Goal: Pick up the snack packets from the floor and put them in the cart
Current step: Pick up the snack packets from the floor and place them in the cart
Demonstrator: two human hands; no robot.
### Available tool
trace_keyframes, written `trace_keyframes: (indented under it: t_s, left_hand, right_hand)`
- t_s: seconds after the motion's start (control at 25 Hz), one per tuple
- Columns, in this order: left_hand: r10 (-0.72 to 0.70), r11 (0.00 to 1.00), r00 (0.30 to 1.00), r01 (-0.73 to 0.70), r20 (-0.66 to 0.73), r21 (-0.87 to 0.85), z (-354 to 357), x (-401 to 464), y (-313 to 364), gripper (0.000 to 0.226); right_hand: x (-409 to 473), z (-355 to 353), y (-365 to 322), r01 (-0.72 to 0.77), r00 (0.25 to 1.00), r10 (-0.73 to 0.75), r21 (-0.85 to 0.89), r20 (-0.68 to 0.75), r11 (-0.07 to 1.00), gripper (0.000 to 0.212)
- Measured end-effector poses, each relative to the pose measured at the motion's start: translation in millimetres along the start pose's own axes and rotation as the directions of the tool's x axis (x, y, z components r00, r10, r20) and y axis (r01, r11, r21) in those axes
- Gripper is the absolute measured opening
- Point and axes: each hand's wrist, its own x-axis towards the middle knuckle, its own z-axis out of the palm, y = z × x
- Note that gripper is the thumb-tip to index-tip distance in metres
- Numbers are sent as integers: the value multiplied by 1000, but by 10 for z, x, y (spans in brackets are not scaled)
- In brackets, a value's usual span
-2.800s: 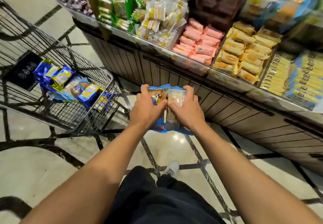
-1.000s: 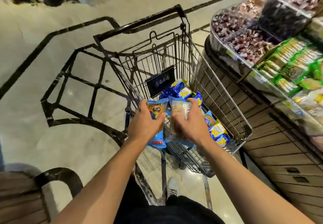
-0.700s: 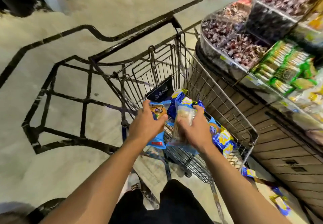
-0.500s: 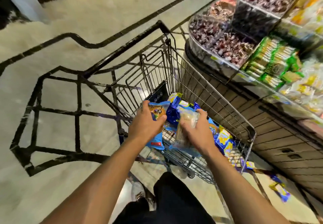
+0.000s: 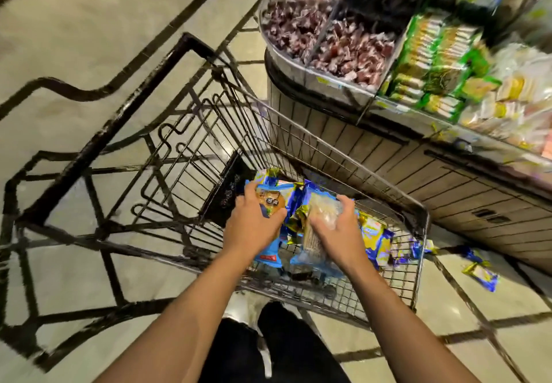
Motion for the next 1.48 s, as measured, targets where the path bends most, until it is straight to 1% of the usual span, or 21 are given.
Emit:
trace_keyframes:
  t_s: [0.16, 0.32, 0.44, 0.52, 0.6, 0.64, 0.72, 0.84, 0.96, 1.04, 1.2, 1.32, 1.48]
  left_hand:
    - [-22, 1000, 998, 21, 60, 16, 325, 402, 137, 86]
    - [-54, 999, 992, 53, 110, 11, 606, 838, 241, 83]
    - [-78, 997, 984, 80, 160, -7, 835, 1161, 267, 89]
    - [-82, 996, 979, 77, 188, 36, 1023, 1381, 237, 95]
    - [-83, 993, 970, 61, 228, 102, 1212, 1559, 193, 95]
    - [-81, 991, 969, 52, 233, 125, 1289, 1618, 174, 93]
    - [-86, 985, 967, 47, 240, 164, 1440, 1690, 99, 91]
    - [-79, 983, 967, 35, 243, 180, 1612, 1690, -22, 89]
    - [-69, 982, 973, 28, 222, 185, 1697, 1708, -84, 95]
    - [-58, 986, 975, 22, 215, 166, 1687, 1717, -98, 102]
    - [-26, 991, 973, -5, 231, 133, 1590, 1694, -124, 113]
    - [-23, 986, 965, -21, 263, 165, 1549, 1636, -166, 113]
    - [-24, 990, 963, -14, 269, 137, 1520, 1577, -186, 107]
  right_hand:
    - [392, -50, 187, -81, 997, 81, 21, -10, 997, 73]
    - [777, -57, 465, -188, 982, 190, 65, -25, 980, 83]
    - [1035, -10, 625, -245, 969, 246, 56, -13, 968, 89]
    - [1200, 67, 734, -285, 958, 285, 52, -1, 957, 92]
    - [1361, 178, 864, -313, 949, 312, 35, 38, 949, 97]
    - [1402, 230, 896, -323, 945, 323, -1, 50, 946, 99]
    - [1434, 324, 955, -334, 940, 337, -57, 53, 941, 96]
    - [1417, 455, 1107, -351, 936, 353, -47, 21, 935, 88]
    - [1400, 563, 1186, -365, 931, 365, 0, -24, 931, 94]
    - [1387, 623, 1197, -410, 911, 410, 15, -45, 912, 101]
    - [1317, 652, 1174, -451, 892, 436, -196, -116, 871, 104]
    - [1280, 648, 1166, -417, 908, 393, -217, -147, 883, 101]
    - [1239, 624, 1155, -399, 914, 368, -213, -171, 892, 95]
